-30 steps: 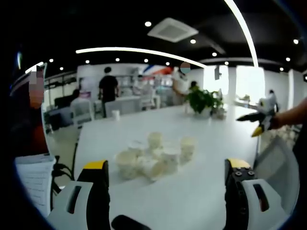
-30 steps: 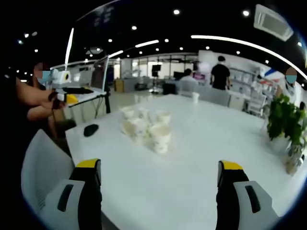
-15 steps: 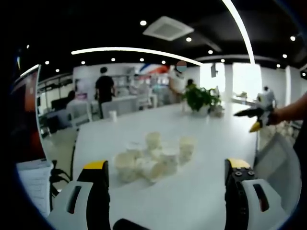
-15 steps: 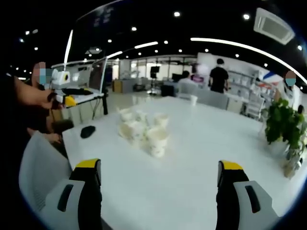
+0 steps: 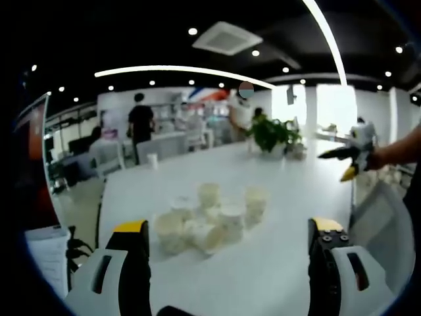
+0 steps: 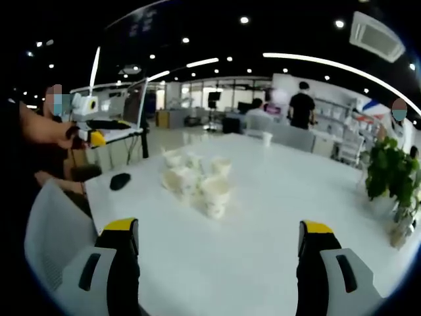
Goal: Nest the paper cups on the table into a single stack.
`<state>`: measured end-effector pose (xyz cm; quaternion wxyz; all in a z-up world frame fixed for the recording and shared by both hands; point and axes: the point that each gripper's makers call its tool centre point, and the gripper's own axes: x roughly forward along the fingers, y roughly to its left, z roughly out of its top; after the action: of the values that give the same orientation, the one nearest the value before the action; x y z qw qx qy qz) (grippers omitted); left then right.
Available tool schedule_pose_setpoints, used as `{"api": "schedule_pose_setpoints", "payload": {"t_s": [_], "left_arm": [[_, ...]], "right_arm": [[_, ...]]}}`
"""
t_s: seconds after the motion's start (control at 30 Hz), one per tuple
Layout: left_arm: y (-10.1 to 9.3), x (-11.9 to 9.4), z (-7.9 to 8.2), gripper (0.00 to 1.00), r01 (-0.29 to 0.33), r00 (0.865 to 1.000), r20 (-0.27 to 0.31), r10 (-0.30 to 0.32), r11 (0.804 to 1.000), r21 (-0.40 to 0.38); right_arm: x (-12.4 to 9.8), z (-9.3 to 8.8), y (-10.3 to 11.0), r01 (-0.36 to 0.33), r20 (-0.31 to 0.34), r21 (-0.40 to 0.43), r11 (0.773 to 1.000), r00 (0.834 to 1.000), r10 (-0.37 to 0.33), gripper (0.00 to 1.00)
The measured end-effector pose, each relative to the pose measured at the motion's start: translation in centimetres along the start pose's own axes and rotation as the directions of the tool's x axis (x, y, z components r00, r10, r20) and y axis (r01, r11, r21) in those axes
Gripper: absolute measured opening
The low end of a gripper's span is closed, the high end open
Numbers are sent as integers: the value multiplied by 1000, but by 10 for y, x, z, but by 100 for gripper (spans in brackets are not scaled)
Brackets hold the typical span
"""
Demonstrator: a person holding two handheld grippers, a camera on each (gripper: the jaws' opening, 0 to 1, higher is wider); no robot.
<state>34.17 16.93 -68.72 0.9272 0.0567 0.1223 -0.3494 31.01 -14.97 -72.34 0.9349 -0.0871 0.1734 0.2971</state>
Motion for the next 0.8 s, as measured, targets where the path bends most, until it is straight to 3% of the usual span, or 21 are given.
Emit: {"api": "schedule_pose_setpoints", "payload": {"t_s": [0.23,0.4,0.8], "left_arm": [[1,0,-1,100,0,1000,-3,0,1000,-8],[-1,2,-2,100,8,1000,-5,-8,1000,-9],[-4,3,-6,100,13,1000,-22,-13,1000,-4]], "right_arm": [[8,-1,2,-8,11,1,1000,1000,8,100],[23,4,7,-29,50,-22,999,998,30,100],[62,9,3,-64,72,-46,997,995,67,100]]}}
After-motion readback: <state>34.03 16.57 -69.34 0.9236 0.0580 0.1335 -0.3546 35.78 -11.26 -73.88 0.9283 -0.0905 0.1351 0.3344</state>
